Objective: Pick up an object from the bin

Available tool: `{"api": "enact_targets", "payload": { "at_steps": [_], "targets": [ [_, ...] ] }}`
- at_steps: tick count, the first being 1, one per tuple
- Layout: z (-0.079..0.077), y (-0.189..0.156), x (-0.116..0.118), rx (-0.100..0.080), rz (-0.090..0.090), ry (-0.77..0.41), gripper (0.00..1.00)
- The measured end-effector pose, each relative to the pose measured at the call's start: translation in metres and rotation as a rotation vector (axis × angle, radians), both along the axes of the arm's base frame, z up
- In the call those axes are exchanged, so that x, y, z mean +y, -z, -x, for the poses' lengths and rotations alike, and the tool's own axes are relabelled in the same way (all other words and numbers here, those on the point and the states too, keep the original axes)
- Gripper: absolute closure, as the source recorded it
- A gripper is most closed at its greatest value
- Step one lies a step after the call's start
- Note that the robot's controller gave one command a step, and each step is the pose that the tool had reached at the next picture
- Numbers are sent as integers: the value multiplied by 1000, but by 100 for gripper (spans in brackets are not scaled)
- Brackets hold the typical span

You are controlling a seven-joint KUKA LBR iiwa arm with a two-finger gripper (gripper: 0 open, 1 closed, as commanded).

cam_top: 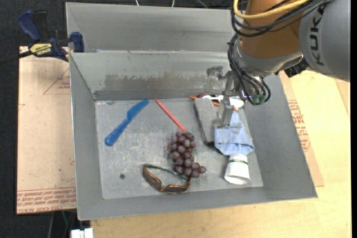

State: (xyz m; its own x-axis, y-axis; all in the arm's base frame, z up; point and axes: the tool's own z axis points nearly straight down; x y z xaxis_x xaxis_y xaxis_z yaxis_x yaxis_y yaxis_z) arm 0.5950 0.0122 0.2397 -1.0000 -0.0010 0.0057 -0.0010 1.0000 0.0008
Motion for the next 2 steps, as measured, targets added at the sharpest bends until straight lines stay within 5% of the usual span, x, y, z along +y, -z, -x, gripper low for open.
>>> {"api": "enact_targets", "payload": {
  "at_steps": [1,2],
  "targets": [
    [-1,-4,0,-8,0,0,0],
    [-2,31,-6,-12,0,-84,0]
  ]
}}
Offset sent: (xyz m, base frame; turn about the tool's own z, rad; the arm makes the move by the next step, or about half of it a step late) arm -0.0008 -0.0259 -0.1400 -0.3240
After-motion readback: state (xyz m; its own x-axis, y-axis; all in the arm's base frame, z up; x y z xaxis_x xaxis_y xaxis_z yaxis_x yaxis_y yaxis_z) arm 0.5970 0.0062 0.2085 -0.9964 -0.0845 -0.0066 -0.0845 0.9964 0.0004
